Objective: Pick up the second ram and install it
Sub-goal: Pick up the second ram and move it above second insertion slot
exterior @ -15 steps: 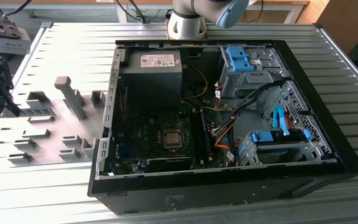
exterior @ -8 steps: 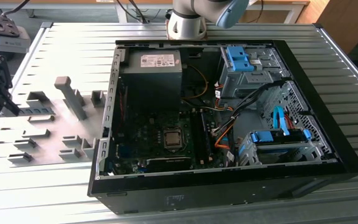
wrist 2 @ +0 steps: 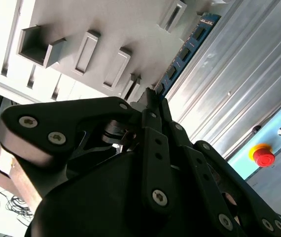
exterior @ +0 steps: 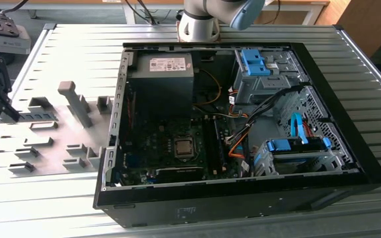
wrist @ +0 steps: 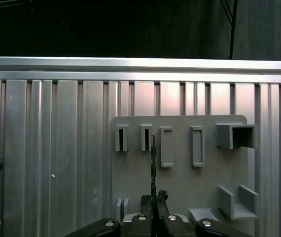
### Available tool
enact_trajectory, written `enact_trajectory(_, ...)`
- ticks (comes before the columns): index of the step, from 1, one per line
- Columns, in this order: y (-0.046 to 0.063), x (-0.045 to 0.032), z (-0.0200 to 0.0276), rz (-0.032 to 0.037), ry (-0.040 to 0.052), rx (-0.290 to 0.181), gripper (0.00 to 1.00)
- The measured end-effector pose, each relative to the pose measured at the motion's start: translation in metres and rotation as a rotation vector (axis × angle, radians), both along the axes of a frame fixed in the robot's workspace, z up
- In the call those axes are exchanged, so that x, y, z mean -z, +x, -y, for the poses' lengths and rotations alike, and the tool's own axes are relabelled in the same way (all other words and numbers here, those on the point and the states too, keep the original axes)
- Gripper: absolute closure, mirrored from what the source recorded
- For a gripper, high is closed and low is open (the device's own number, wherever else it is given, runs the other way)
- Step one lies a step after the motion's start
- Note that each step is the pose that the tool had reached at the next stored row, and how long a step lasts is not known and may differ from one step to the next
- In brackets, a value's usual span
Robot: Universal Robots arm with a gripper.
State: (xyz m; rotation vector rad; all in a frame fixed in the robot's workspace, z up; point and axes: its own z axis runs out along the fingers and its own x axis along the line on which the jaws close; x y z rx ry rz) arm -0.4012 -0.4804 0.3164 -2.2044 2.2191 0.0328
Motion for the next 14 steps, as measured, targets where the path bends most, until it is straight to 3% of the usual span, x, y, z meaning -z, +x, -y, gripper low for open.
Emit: enact_trajectory(14, 0.0000, -0.0098, 0.0000, -0.0001, -0.0001, 0.000, 0.86)
